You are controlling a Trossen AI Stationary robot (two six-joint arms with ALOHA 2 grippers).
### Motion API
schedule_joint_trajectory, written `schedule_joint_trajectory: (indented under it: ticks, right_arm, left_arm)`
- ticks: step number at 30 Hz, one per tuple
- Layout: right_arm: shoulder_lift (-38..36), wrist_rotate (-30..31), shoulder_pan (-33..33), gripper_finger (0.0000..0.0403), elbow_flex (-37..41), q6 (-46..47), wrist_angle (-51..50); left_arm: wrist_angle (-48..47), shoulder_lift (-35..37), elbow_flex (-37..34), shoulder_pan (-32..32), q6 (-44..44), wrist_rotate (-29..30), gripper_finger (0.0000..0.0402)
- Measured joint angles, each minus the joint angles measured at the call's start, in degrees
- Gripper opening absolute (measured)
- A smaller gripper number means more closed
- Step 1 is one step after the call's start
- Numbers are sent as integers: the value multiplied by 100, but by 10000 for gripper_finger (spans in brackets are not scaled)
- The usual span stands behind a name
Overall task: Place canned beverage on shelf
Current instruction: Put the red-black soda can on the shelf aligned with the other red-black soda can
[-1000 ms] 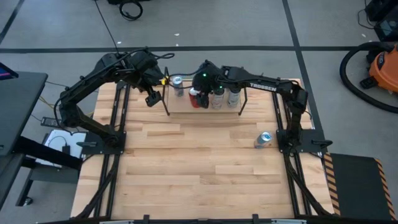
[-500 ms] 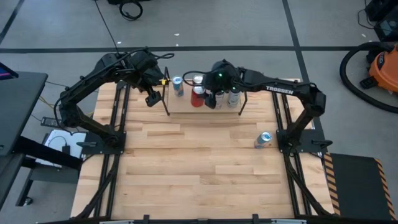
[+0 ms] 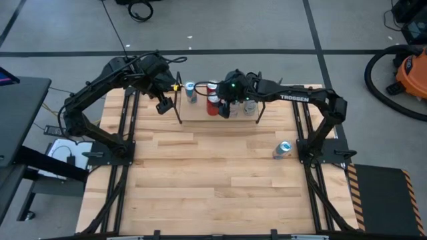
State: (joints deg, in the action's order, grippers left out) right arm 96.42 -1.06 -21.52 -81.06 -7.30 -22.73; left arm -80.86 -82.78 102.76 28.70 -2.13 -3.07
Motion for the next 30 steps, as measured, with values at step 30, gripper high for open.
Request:
schedule_joint_trajectory:
  ticks: [30]
  right_arm:
    - [380,137,17,287,-4,-633,171]
  left_arm:
    - [4,0,2,0,9,0,371]
